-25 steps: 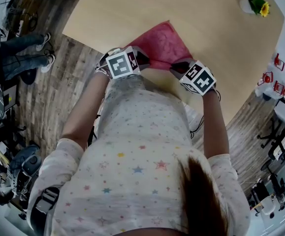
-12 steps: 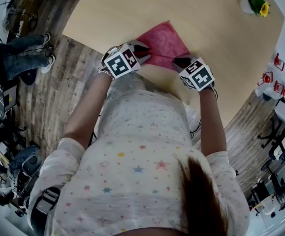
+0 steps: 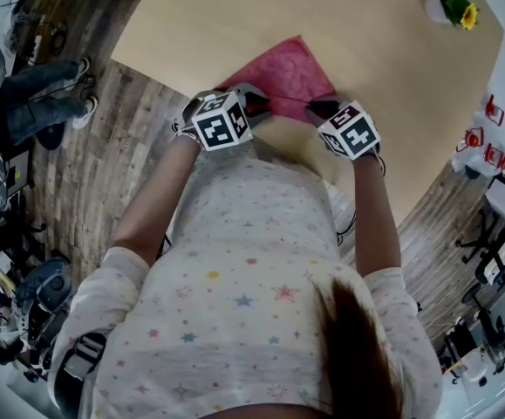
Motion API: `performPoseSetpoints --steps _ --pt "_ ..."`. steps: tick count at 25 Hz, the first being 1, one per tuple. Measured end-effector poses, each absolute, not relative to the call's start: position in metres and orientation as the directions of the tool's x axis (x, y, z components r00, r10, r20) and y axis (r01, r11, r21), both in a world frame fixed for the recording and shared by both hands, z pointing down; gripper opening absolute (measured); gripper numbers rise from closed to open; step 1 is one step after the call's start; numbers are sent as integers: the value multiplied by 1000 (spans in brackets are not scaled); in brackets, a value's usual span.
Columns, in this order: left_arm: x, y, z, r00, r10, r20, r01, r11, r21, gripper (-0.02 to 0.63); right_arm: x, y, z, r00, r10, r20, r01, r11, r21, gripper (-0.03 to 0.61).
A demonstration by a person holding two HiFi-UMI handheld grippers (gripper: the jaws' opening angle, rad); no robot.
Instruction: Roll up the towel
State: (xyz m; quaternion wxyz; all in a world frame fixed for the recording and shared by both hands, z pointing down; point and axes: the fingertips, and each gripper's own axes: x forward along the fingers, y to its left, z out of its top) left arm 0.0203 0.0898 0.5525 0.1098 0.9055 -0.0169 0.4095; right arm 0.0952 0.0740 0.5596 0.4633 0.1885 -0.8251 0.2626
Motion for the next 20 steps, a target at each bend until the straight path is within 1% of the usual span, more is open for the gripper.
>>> performPoseSetpoints --steps 6,10,12,15,18,20 --pt "23 89 559 654 61 754 -121 -975 185 51 104 68 533 -527 -127 840 -525 826 -204 71" --pt "22 90 559 653 60 755 -116 -977 178 55 92 80 519 -553 -131 823 -468 866 -177 109" --pt "22 91 559 654 62 754 -113 -977 179 64 88 90 528 -534 -115 838 -439 884 -159 118" --pt "21 93 559 654 72 753 -104 -977 184 83 89 102 551 -469 -106 877 -402 910 -105 140" --pt "18 97 560 647 84 757 -86 -979 183 120 90 100 561 -421 -142 896 -380 925 -32 138" --pt "17 98 561 643 76 762 -78 -983 164 126 90 98 562 -411 -164 897 -373 928 -1 121"
